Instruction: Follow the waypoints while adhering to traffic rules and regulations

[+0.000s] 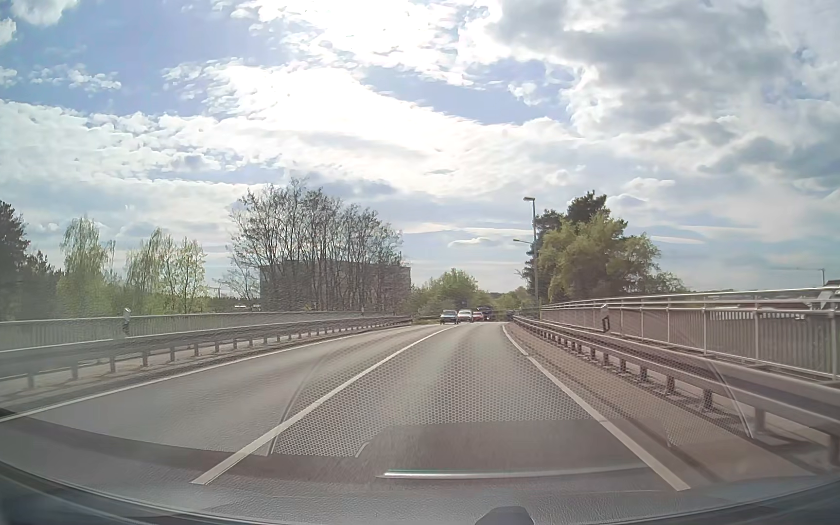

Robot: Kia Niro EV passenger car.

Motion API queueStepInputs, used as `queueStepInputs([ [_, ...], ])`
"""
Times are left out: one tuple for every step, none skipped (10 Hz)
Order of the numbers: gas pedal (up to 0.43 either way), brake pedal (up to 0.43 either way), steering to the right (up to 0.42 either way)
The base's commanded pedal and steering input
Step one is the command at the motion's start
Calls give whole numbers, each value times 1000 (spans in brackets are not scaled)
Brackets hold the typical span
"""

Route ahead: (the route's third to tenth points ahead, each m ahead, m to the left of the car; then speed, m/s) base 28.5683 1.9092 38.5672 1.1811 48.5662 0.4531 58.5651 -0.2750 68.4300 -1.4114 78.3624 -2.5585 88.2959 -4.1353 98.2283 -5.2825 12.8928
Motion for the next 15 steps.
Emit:
queueStepInputs([
  [20, 0, 5],
  [20, 0, 5],
  [20, 0, 5],
  [20, 0, 5],
  [20, 0, 5],
  [20, 0, 5],
  [20, 0, 5],
  [20, 0, 5],
  [20, 0, 5],
  [20, 0, 6],
  [20, 0, 6],
  [20, 0, 7],
  [20, 0, 8],
  [20, 0, 8],
  [20, 0, 8],
])
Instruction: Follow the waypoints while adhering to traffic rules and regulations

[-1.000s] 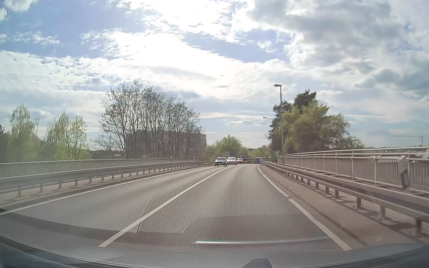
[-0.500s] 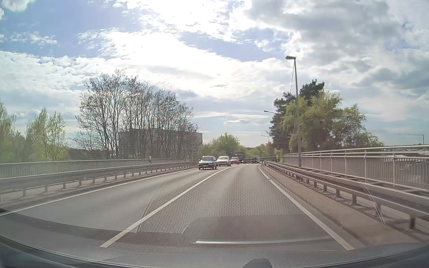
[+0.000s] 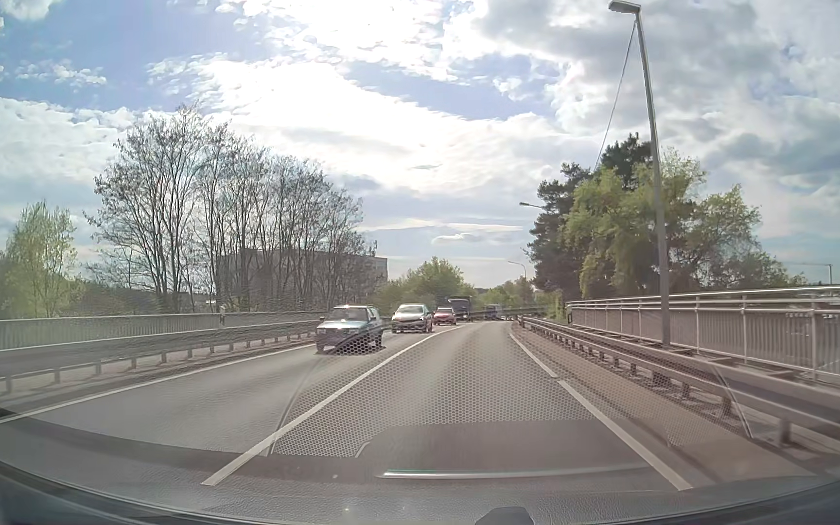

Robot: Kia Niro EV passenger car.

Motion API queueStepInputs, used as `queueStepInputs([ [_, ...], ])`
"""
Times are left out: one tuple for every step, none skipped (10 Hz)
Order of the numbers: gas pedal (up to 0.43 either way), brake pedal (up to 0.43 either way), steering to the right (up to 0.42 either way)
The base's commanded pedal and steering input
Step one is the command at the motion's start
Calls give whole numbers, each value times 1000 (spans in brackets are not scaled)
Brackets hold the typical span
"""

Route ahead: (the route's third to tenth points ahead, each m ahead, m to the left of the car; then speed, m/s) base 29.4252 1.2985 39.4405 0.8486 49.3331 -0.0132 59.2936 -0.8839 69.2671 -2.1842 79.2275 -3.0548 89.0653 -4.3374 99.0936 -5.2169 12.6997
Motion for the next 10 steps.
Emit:
queueStepInputs([
  [20, 0, 8],
  [20, 0, 8],
  [20, 0, 8],
  [20, 0, 8],
  [20, 0, 8],
  [20, 0, 8],
  [20, 0, 8],
  [20, 0, 7],
  [20, 0, 7],
  [20, 0, 7],
])
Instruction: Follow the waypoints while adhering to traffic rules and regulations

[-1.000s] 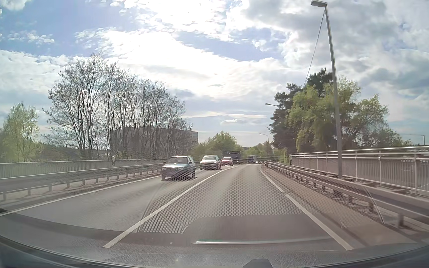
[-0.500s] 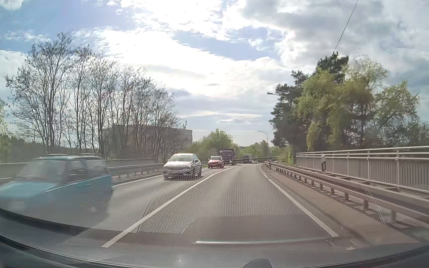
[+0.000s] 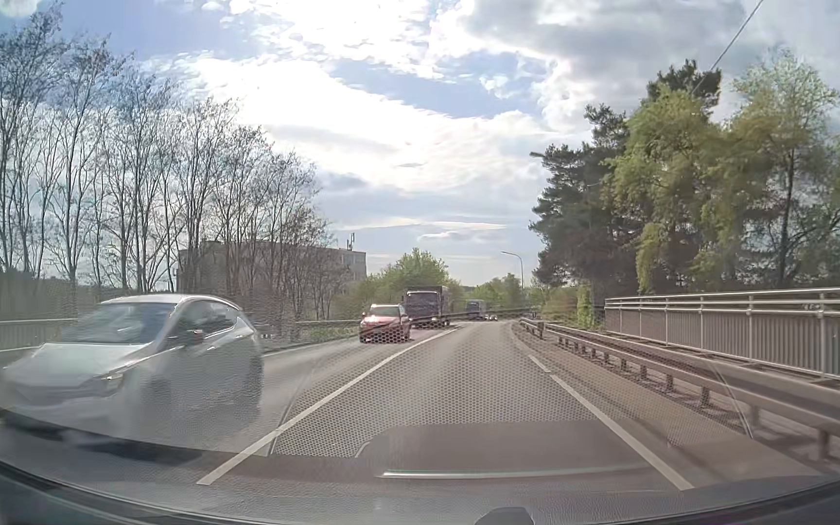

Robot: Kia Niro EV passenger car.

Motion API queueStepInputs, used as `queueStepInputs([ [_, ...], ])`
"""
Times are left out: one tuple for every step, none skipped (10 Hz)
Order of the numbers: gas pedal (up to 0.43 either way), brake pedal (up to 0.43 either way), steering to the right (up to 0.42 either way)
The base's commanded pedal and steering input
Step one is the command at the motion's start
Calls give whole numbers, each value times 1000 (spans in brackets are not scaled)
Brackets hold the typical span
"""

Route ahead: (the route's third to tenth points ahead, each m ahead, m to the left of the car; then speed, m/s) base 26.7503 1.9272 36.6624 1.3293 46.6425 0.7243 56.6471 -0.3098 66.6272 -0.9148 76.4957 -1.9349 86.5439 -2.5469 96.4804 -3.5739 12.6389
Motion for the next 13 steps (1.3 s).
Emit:
queueStepInputs([
  [20, 0, 7],
  [20, 0, 7],
  [20, 0, 6],
  [20, 0, 7],
  [20, 0, 7],
  [8, 0, 7],
  [0, 0, 6],
  [0, 0, 6],
  [0, 0, 7],
  [0, 0, 7],
  [0, 0, 6],
  [0, 0, 7],
  [0, 0, 10],
])
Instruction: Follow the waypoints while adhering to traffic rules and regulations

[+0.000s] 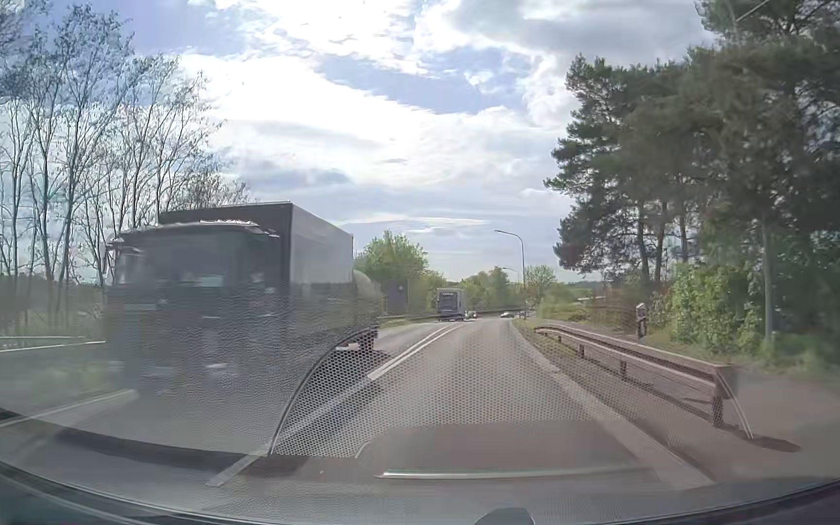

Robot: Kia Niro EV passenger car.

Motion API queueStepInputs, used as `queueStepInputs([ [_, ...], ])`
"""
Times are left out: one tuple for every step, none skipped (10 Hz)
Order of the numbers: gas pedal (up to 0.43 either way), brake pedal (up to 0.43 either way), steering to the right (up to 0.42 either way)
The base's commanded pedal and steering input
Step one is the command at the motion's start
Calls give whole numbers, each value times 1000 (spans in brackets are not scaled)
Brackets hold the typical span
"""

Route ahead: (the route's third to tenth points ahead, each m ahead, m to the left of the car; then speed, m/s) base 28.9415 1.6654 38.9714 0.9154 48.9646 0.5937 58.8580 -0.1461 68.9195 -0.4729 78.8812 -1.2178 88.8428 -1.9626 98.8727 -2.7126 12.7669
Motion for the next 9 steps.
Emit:
queueStepInputs([
  [0, 0, 11],
  [0, 0, 10],
  [0, 0, 10],
  [0, 0, 10],
  [0, 0, 9],
  [0, 0, 8],
  [0, 0, 8],
  [0, 0, 8],
  [0, 0, 8],
])
